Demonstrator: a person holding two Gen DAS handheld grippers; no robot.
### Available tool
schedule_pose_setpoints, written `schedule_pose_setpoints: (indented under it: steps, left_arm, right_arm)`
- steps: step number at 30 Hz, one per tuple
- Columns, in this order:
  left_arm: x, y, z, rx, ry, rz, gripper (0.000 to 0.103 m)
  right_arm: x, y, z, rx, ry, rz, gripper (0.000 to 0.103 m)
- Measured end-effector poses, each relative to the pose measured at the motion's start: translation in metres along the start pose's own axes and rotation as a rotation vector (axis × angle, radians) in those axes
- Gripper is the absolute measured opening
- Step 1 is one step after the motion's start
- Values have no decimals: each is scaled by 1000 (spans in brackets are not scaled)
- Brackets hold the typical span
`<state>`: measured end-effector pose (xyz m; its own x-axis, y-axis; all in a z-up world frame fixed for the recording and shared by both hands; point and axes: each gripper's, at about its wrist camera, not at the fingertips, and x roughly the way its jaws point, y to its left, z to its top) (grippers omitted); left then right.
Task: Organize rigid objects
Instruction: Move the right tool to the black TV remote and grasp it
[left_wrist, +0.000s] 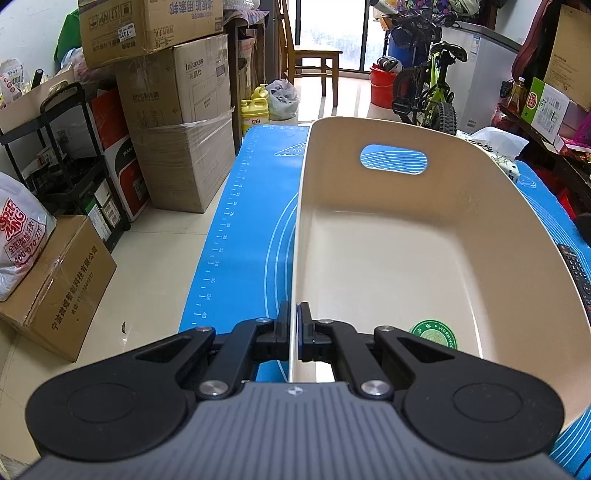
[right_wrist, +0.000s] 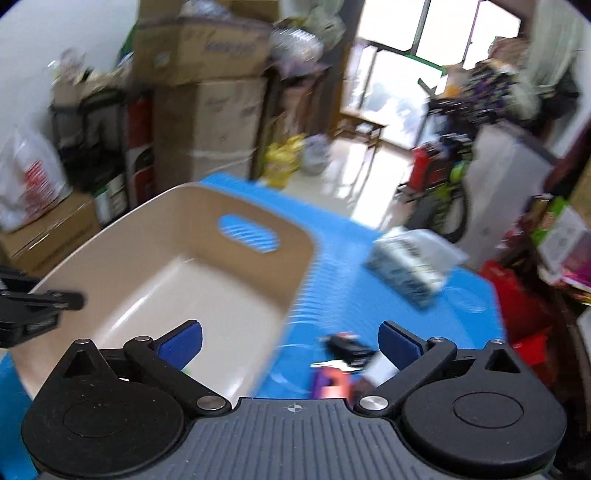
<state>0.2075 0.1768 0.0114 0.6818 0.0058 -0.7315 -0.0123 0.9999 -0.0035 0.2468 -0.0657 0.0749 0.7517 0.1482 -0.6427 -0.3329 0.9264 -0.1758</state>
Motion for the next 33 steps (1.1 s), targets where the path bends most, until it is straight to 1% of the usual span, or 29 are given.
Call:
schedule_pose_setpoints:
  steps: [3, 8, 10, 15, 18, 23, 27, 33]
  left_arm:
    - [0, -1, 0, 0, 0, 2, 4]
    - [1, -1, 0, 0, 1, 2, 4]
    - [1, -2, -1, 0, 0, 2, 4]
    - [1, -2, -1, 1, 0, 2, 4]
    - [1, -2, -1, 1, 0, 2, 4]
    - [2, -3, -1, 3, -1, 4, 4]
    - [1, -3, -1, 4, -2, 4, 4]
    - [1, -3, -1, 4, -2, 4, 4]
  right_arm:
    - [-5, -28, -11, 38, -2, -56, 101]
    - [8, -71, -38, 103, 43, -122, 101]
    - [16, -87, -51, 119, 64, -137, 101]
    - [36, -114, -78, 163, 118, -183, 101]
    - [44, -130, -93, 217, 153, -168, 101]
    - [57, -142, -110, 261, 181, -208, 101]
    - [73, -147, -120, 274, 234, -195, 101]
    - [92, -146, -132, 275, 285, -175, 101]
